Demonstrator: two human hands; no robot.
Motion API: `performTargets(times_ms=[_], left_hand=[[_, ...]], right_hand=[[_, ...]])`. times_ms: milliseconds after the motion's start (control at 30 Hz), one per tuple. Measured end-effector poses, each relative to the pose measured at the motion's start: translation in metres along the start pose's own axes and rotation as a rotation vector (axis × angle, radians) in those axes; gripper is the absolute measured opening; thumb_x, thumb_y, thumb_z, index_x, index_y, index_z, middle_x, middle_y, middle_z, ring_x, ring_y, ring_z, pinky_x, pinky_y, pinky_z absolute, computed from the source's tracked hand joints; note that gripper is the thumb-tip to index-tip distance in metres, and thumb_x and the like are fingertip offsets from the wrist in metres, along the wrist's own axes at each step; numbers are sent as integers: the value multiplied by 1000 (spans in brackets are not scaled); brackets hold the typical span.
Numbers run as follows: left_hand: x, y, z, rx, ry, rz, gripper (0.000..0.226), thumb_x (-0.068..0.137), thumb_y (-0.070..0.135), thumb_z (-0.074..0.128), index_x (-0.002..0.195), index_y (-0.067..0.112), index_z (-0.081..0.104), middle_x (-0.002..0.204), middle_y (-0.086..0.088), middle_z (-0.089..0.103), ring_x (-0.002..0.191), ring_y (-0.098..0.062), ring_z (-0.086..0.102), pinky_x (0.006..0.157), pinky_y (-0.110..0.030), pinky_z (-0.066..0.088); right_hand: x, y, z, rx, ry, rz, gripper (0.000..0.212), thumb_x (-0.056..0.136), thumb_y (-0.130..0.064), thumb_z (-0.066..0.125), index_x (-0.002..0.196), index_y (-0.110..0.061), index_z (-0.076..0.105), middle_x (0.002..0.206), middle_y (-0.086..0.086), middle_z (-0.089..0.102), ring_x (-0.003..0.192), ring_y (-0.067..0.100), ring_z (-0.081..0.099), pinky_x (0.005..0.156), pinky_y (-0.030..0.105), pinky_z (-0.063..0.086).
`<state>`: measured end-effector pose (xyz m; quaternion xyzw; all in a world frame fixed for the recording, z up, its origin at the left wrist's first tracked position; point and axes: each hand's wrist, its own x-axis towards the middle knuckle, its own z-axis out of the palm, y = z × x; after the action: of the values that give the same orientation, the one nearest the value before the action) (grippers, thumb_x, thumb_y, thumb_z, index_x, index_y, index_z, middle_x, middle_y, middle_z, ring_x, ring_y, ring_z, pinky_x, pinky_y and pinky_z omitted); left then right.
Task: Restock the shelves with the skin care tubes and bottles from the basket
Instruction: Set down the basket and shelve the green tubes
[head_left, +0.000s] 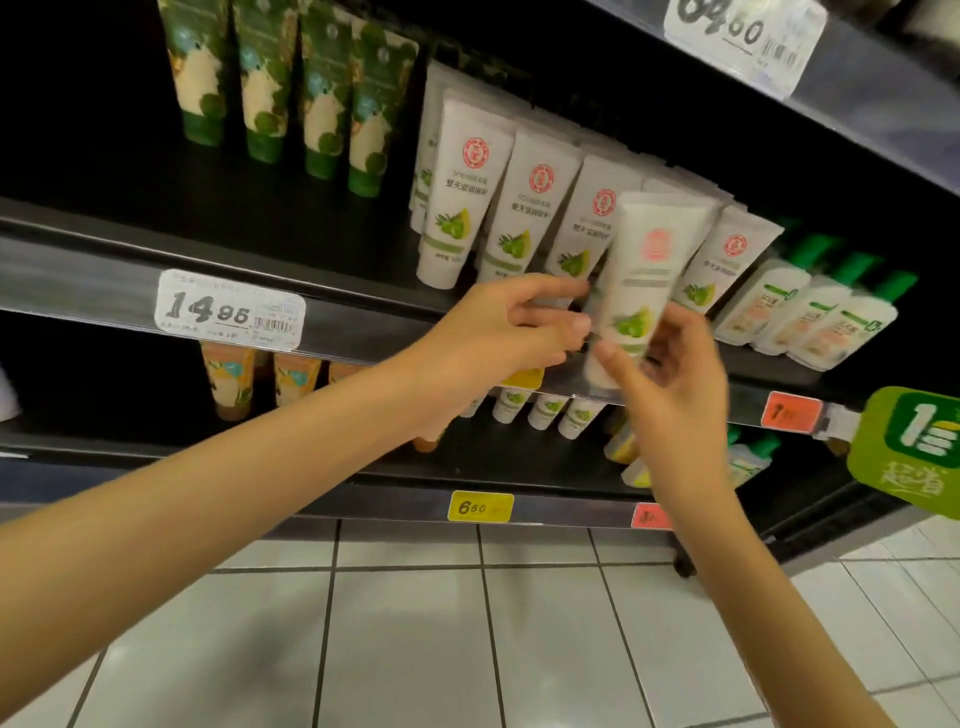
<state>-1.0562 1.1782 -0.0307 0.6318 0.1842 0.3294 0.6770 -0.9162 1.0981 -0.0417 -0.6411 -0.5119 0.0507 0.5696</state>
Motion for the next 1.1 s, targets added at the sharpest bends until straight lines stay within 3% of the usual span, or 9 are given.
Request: performTargets(times_ms=[100, 233, 367, 567, 667, 767, 833, 933, 1100], left_hand=[[0, 5, -6, 49, -9, -18, 22, 90, 16, 57, 111, 22, 60, 107, 4, 67, 98, -5, 65, 84, -16, 52], [0, 6, -14, 97, 38, -46, 17, 90, 16, 55, 104, 22, 62, 104, 5, 67, 97, -4, 65, 85, -18, 52], [0, 5, -20, 104, 59, -51, 14, 91, 16, 54, 99, 24, 61, 96, 10, 67, 92, -2, 65, 85, -19, 51], [1, 6, -25, 119, 86, -39, 14, 90, 14, 54, 94, 26, 61, 90, 13, 67, 85, 2, 66, 81, -16, 53], [0, 8, -25, 125, 85, -39, 14, 91, 14, 53, 94, 26, 61, 92, 12, 67, 88, 0, 65, 84, -19, 52], [-4, 11, -27, 132, 98, -43, 14, 91, 15, 54, 96, 25, 61, 93, 11, 67, 91, -1, 65, 86, -21, 51], [-10, 12, -29, 136, 112, -40, 14, 91, 15, 53, 95, 26, 61, 93, 11, 67, 90, 0, 65, 84, -20, 52], [-24, 12, -36, 184, 122, -36, 14, 90, 17, 55, 95, 28, 62, 92, 12, 68, 88, 0, 66, 82, -17, 53], [-67, 17, -68, 303, 190, -104, 16, 89, 17, 57, 103, 19, 63, 103, 0, 69, 96, -6, 66, 89, -24, 51]], right_hand=[[27, 21, -21, 55, 221, 124, 37, 84, -14, 66, 117, -8, 49, 115, 8, 63, 102, 10, 61, 86, 18, 51], [54, 43, -27, -46, 187, 235, 42, 85, -17, 66, 122, -7, 47, 117, 9, 62, 103, 14, 61, 92, 26, 49], [60, 53, -18, -127, 174, 193, 46, 84, -19, 67, 125, -14, 46, 107, -6, 59, 86, -5, 56, 79, 12, 47], [65, 55, -13, -149, 165, 200, 47, 82, -21, 69, 123, -14, 48, 109, -6, 60, 101, 9, 58, 91, 23, 45], [62, 54, -11, -143, 145, 223, 46, 83, -22, 68, 124, -13, 49, 116, -3, 60, 104, 7, 56, 86, 15, 45], [42, 48, -8, -82, 282, 174, 47, 87, -25, 63, 129, -11, 45, 120, -2, 55, 106, 7, 54, 85, 11, 46], [19, 38, -3, -139, 362, 18, 37, 90, -24, 58, 123, -10, 50, 115, 1, 56, 102, 6, 54, 87, 14, 45], [-10, 15, 19, -166, 146, -152, 17, 91, -17, 56, 108, -14, 56, 95, -7, 58, 88, -1, 55, 78, 13, 44], [-38, -37, 78, -94, -322, -277, 18, 90, -16, 55, 108, -20, 55, 100, -5, 60, 92, 0, 55, 78, 10, 44]])
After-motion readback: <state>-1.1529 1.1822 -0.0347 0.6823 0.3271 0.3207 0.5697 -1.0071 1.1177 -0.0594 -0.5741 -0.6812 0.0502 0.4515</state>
